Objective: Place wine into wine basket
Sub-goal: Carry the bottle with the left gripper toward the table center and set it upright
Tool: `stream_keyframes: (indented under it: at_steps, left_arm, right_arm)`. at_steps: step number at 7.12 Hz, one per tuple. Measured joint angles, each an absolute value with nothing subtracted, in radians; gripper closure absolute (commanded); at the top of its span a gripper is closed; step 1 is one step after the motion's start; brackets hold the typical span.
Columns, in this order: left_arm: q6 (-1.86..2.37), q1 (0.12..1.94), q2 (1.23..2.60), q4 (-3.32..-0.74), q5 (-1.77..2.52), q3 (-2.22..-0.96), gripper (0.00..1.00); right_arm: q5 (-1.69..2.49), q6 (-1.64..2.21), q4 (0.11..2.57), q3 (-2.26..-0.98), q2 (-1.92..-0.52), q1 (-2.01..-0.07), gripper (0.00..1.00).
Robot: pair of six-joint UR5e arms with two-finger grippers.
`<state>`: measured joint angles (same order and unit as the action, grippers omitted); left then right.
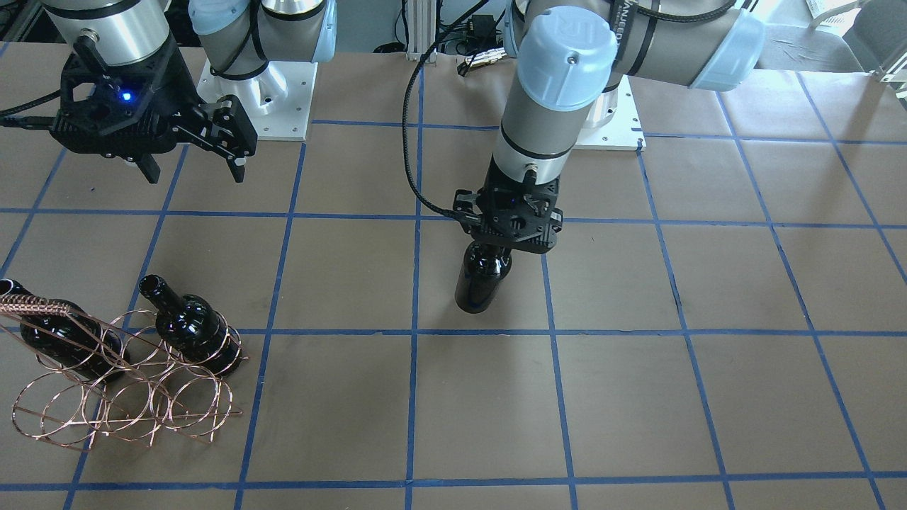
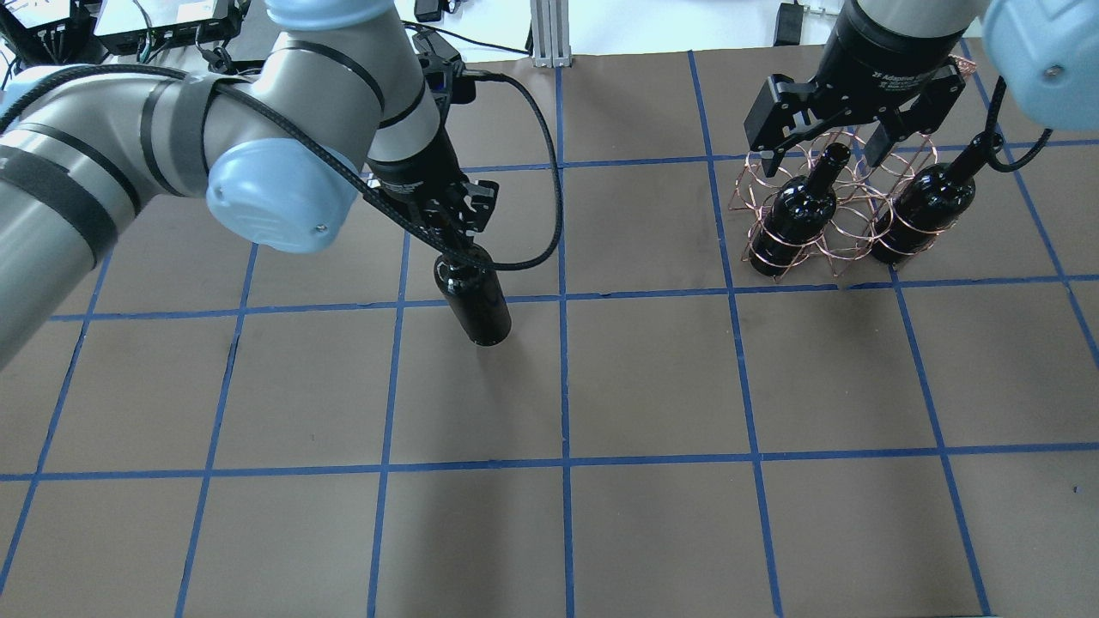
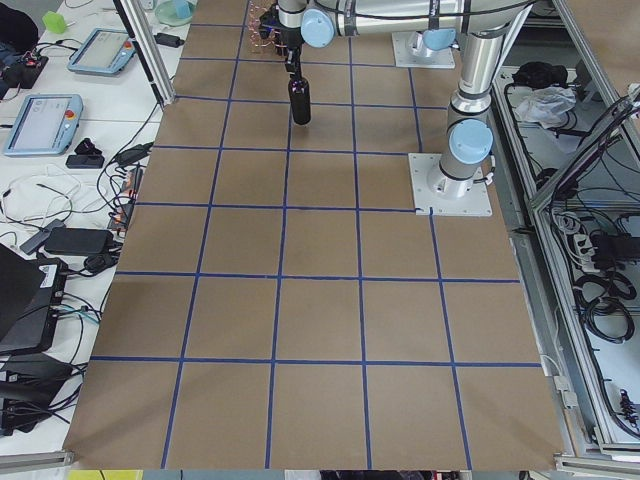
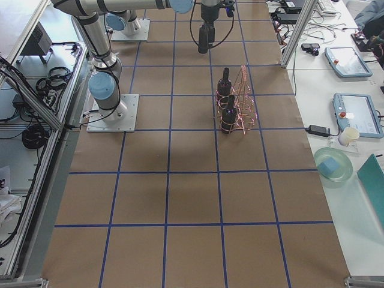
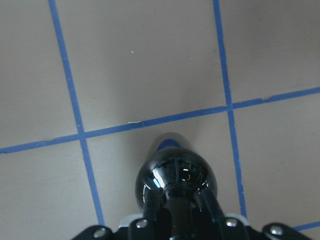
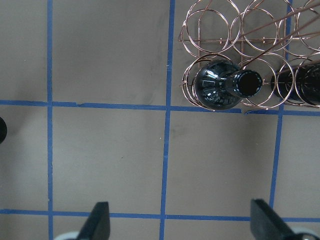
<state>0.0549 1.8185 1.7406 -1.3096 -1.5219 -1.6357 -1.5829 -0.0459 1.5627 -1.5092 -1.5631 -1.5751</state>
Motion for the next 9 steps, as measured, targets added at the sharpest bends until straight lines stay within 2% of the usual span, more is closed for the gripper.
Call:
stream_keyframes:
  at_steps: [2,8,9]
  left_arm:
    - [0.078,1.879,1.734,-1.310,-1.525,-1.655,1.00]
    - [0.137,1.912,1.751,-1.303,-1.516,-1.663,1.00]
    - [0.138,1.914,1.755,-1.300,-1.516,-1.663,0.46]
  right_arm:
    - [-1.583,-0.046,1.563,-1.509,-1.563,-1.574,0.01]
    - [-1.583,-0.046,1.562,-1.509,-1.563,-1.574,0.01]
    - [-1.583,-0.046,1.562,-1.509,-1.563,-1.574,0.01]
